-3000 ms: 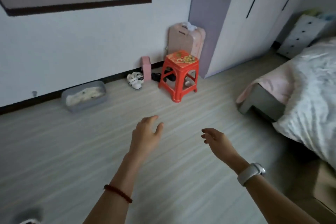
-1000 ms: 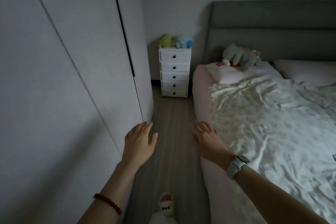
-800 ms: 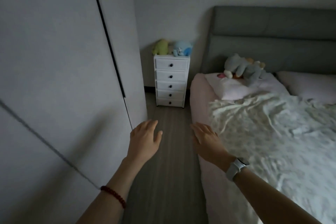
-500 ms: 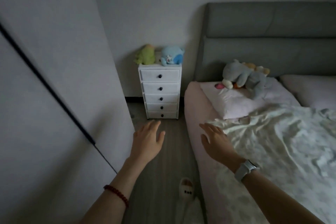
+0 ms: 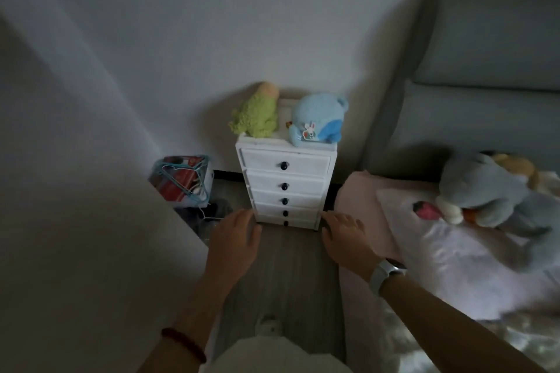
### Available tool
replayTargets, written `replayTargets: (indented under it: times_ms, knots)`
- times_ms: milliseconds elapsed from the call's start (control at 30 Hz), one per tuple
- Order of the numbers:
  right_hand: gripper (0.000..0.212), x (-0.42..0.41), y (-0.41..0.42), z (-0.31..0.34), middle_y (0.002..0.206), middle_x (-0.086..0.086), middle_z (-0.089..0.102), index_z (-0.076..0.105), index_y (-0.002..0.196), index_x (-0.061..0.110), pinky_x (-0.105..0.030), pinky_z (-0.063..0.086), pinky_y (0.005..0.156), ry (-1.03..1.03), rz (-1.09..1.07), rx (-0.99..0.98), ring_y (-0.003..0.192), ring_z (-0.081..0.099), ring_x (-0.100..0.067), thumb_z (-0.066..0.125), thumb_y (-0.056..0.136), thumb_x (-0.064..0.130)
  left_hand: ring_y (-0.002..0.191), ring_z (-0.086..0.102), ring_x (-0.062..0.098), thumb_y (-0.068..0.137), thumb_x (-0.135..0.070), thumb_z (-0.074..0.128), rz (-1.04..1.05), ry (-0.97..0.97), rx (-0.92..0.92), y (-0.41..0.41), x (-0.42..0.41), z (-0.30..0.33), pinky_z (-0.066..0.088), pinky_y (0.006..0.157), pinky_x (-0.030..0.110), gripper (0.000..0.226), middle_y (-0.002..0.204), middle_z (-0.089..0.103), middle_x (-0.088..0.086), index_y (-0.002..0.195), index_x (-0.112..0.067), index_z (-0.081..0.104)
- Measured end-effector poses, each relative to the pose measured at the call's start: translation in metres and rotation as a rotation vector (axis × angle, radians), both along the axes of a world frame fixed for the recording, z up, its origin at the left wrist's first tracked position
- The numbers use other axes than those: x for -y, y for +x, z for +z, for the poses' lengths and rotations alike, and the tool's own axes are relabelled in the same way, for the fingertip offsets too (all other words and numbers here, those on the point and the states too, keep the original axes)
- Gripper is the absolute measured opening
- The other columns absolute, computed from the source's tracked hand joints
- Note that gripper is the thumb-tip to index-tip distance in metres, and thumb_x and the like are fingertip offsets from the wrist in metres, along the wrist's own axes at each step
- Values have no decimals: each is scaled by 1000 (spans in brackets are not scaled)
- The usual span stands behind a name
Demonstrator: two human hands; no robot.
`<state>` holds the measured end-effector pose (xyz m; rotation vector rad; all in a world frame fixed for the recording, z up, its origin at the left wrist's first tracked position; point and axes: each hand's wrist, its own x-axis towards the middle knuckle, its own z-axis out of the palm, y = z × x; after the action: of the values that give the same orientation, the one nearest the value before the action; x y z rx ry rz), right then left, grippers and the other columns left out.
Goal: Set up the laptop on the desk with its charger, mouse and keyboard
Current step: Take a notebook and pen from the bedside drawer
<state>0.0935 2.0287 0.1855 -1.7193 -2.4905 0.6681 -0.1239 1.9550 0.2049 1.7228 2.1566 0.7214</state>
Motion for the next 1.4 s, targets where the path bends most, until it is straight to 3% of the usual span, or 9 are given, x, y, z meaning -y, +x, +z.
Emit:
replayTargets:
  times_ms: [133,300,533,733,867,1000,1200,1267,1400]
  knots:
    - [45,-85,-45,-40,142,-8,42,33,140,18,-46,30,108,-142,-17,2,128,40,-28,37,96,26,116,54,29,91,-22,55,33,-72,-31,-26,-72,-33,41,99,38,38,126,58,15,124,-4,55]
    - [42,-185,-118,-98,130,-11,52,38,134,13,-41,40,95,-164,-61,79,118,49,-30,37,96,32,92,64,30,83,-12,64,16,-18,-3,-66,-159,-77,53,80,40,28,105,65,15,109,-2,61]
    - [39,-275,-187,-175,107,-14,67,54,108,6,-38,42,79,-156,-201,197,101,60,-33,38,95,39,101,60,36,82,-9,64,11,-125,-69,-104,-231,-134,51,84,47,34,110,63,21,114,3,59]
    - [31,-274,-179,-205,94,-18,68,46,115,1,-35,39,67,-20,-151,150,87,64,-38,32,98,23,102,59,39,81,-6,64,19,-182,-46,-110,-248,-151,50,84,49,34,110,62,23,113,5,59]
    - [23,-268,-185,-215,91,-14,69,44,104,10,-35,33,60,-120,-413,-7,83,64,-39,39,95,31,93,62,36,77,-3,66,-82,-164,-66,-106,-258,-157,53,80,43,33,101,63,21,109,2,60]
    - [20,-267,-193,-221,86,-13,70,44,100,10,-34,31,56,-87,-515,-36,77,64,-38,42,94,30,110,56,36,81,-6,62,-125,-198,-139,-107,-264,-166,47,90,42,44,120,57,21,123,-1,53]
    - [19,-249,-191,-226,80,-14,70,42,95,12,-34,33,55,-83,-527,-86,72,65,-38,42,94,31,142,15,33,86,-14,53,-251,-317,-322,-103,-281,-184,25,110,47,68,155,18,12,146,-18,21]
    - [17,-237,-183,-225,82,-11,70,43,100,14,-34,39,57,-89,-468,-113,73,65,-35,41,95,31,142,17,32,84,-17,57,-282,-346,-378,-98,-288,-187,23,109,52,72,154,22,11,146,-19,21]
    - [29,-216,-163,-210,90,-10,70,50,120,15,-36,44,62,-101,-359,-163,79,64,-34,44,94,27,127,44,35,71,-12,72,-293,-340,-434,-90,-292,-189,28,100,65,68,135,51,16,134,-14,47]
